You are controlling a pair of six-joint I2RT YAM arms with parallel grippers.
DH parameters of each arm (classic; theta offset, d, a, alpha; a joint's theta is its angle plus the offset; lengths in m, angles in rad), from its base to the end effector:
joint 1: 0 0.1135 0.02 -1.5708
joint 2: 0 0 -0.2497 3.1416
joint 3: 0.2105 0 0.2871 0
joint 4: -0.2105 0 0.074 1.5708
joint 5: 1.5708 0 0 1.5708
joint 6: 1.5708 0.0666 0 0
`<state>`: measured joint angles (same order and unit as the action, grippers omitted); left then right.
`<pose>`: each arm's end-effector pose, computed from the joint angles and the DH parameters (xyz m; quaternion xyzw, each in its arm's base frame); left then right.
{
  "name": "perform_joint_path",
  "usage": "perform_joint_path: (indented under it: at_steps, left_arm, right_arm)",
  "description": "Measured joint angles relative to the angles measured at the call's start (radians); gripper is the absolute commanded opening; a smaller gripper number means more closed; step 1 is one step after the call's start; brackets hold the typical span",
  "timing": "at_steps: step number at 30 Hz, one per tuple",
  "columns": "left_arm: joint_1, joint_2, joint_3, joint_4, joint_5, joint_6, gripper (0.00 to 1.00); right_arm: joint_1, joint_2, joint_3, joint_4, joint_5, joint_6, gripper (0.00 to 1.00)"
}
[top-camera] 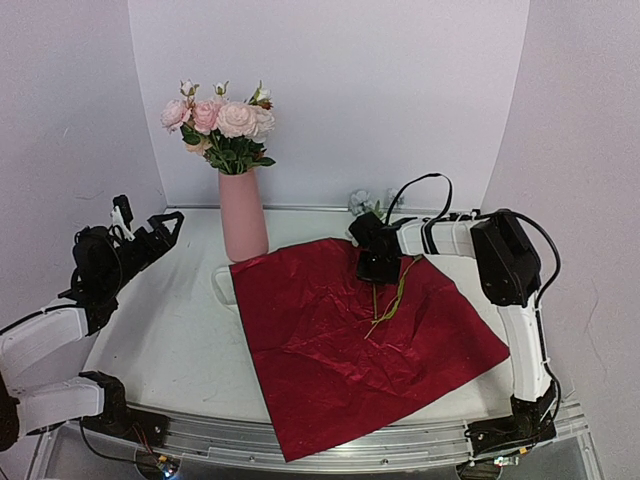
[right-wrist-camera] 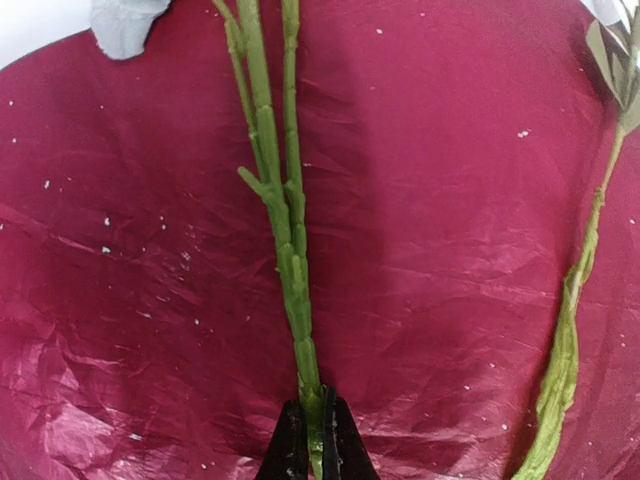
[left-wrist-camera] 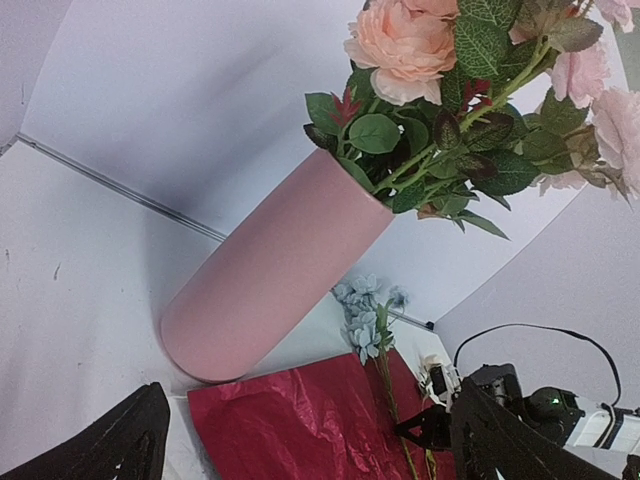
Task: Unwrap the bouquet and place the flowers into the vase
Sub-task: Pick up the fake flower from the wrapping paper.
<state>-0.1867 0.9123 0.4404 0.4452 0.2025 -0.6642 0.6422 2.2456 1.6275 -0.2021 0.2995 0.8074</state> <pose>0.2763 -0.0658 0.2331 -0.1001 0.7093 -0.3524 0.6023 0.4390 0.3038 0.0940 0.1304 0.9123 0.1364 0.3634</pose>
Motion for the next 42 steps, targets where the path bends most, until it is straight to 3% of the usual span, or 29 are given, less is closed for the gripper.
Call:
perform_joint_path:
  at_steps: [5, 9, 14, 21, 33, 36, 39, 42]
  left_arm:
    - [0.000, 0.003, 0.001, 0.000, 0.074, -0.034, 0.99]
    - [0.000, 0.093, 0.040, 0.000, 0.181, -0.058, 1.00]
    - [-0.046, 0.200, 0.063, -0.002, 0.261, -0.085, 0.99]
    - [-0.269, 0.223, 0.066, -0.012, 0.221, -0.084, 0.96]
    - [-0.626, 0.461, 0.272, -0.015, -0.001, -0.149, 0.86]
    - [-0.669, 0.550, 0.317, -0.017, -0.025, -0.178, 0.85]
    - [-0.699, 0.612, 0.343, -0.019, -0.036, -0.200, 0.84]
    - [-0.713, 0.651, 0.350, -0.019, -0.046, -0.226, 0.84]
  right_arm:
    - [0.000, -0.106, -0.043, -0.024, -0.004, -0.003, 0.00]
    - [0.000, -0.236, -0.057, -0.013, -0.030, -0.004, 0.00]
    - [0.000, -0.433, -0.195, 0.126, -0.090, -0.033, 0.00]
    - [0.001, -0.637, -0.526, 0.359, -0.194, -0.059, 0.00]
    - [0.025, -0.824, -0.760, 0.489, -0.399, -0.058, 0.00]
    - [0.039, -0.823, -0.800, 0.500, -0.431, -0.042, 0.13]
    - [0.061, -0.794, -0.817, 0.521, -0.461, -0.027, 0.32]
    - [0.090, -0.749, -0.821, 0.541, -0.481, -0.024, 0.40]
